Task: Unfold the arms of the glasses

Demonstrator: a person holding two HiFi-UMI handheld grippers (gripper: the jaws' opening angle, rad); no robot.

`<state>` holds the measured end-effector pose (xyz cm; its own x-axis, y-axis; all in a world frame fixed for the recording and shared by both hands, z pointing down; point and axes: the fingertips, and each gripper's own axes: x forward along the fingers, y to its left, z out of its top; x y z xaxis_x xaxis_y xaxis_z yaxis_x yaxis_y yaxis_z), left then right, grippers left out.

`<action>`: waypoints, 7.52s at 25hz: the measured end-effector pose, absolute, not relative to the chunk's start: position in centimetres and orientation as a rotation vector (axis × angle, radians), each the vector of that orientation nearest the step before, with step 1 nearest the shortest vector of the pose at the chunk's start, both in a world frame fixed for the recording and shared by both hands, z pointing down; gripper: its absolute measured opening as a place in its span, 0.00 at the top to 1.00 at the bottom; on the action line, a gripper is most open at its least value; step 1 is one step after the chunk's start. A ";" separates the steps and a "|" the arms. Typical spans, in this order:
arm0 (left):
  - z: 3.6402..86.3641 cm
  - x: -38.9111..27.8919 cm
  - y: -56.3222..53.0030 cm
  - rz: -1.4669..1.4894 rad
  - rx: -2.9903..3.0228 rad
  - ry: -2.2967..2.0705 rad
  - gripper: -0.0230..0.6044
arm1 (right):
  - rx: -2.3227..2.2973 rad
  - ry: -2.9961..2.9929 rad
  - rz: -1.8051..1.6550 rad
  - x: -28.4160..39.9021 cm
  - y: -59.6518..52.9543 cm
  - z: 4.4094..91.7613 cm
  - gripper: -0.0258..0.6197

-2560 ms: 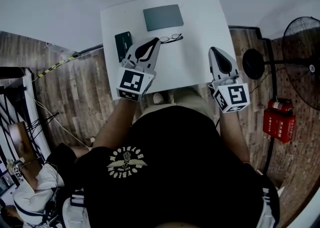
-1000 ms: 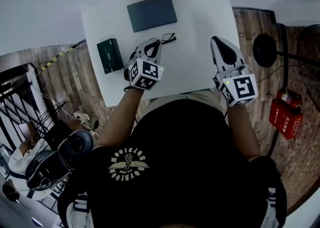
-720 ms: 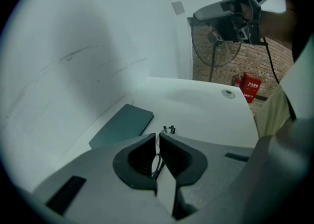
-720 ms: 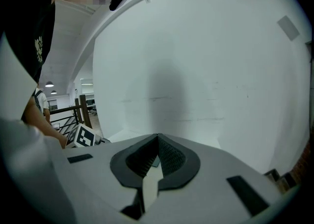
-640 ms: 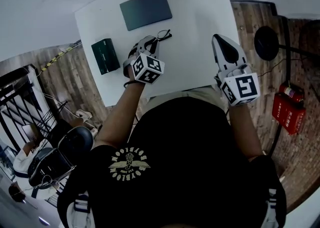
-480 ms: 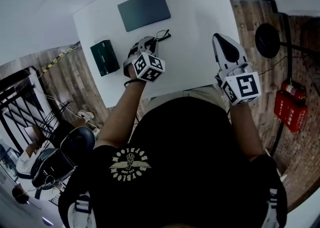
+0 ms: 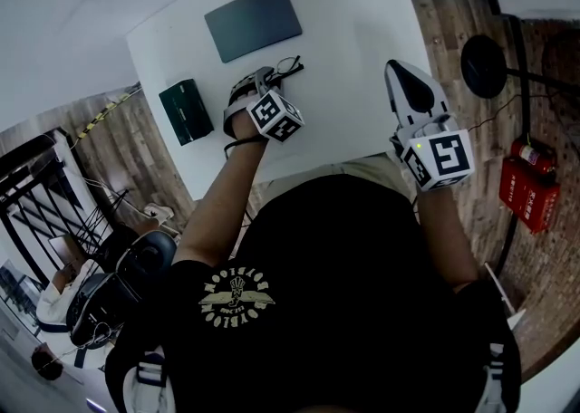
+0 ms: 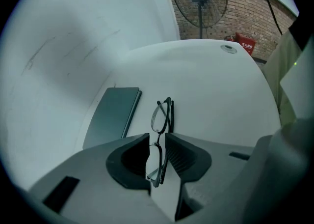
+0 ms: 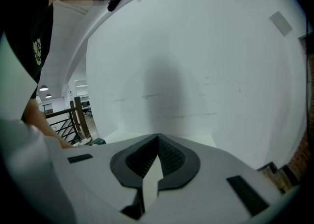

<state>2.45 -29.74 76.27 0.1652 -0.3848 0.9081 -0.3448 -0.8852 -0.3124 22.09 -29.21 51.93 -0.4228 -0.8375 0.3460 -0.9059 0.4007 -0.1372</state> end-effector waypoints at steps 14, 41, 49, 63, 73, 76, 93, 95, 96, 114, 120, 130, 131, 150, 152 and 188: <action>77.1 2.7 -31.0 -1.900 -2.280 0.705 0.85 | 1.563 -2.446 0.457 22.3 -29.1 51.0 0.96; 66.3 -0.4 -30.7 -1.114 -2.866 1.392 0.93 | 1.514 -2.525 0.306 18.4 -26.6 46.3 0.96; 58.6 -3.4 -30.7 -0.718 -2.926 1.626 0.93 | 1.477 -2.561 0.259 16.2 -25.6 44.9 0.96; 45.1 -7.0 -28.5 -0.152 -2.924 1.680 0.93 | 1.439 -2.627 0.197 12.2 -23.9 42.7 0.96; 39.4 -8.2 -24.5 -0.006 -2.926 1.524 0.93 | 1.279 -2.768 0.137 5.0 -22.1 38.7 0.96; 39.1 -8.8 -23.5 -0.005 -2.920 1.527 0.93 | 1.181 -2.823 0.116 2.2 -20.9 37.7 0.96; 35.9 -9.7 -18.2 0.182 -3.043 1.416 0.93 | 0.854 -2.723 0.002 -6.5 -15.3 41.7 0.86; 35.6 -9.4 -17.7 0.185 -3.056 1.395 0.93 | 0.863 -2.693 -0.015 -6.6 -15.1 42.0 0.86; 35.5 -9.2 -17.6 0.185 -3.064 1.381 0.93 | 0.866 -2.686 -0.020 -6.6 -15.0 42.1 0.86; 36.9 -9.6 -17.7 -0.041 -2.975 1.297 0.93 | 0.979 -2.648 -0.056 -4.7 -14.1 42.0 0.92; 38.5 -11.5 -18.5 -0.146 -2.908 1.352 0.93 | 1.035 -2.641 -0.024 -3.5 -14.5 41.8 0.91; 40.1 -13.2 -19.7 -0.309 -2.792 1.398 0.93 | 1.119 -2.609 -0.007 -2.2 -15.5 41.2 0.91; 40.2 -13.4 -19.8 -0.327 -2.783 1.397 0.93 | 1.128 -2.601 -0.005 -2.1 -15.6 41.2 0.91; 42.2 -14.5 -18.9 -0.374 -2.766 1.350 0.93 | 1.134 -2.567 -0.062 -0.7 -16.0 39.3 0.88; 41.5 -14.7 -19.0 -0.361 -2.777 1.373 0.93 | 1.112 -2.580 -0.040 -1.1 -15.6 39.4 0.87; 36.9 -0.2 -16.0 0.184 -3.096 1.301 0.93 | 0.876 -3.017 0.455 2.1 -13.4 34.6 0.79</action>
<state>-0.19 -16.01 36.87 0.6983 -0.7156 -0.0145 -0.6916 -0.6798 0.2442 2.10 -13.43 34.65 -0.8471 -0.5292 0.0483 -0.5200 0.8066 -0.2812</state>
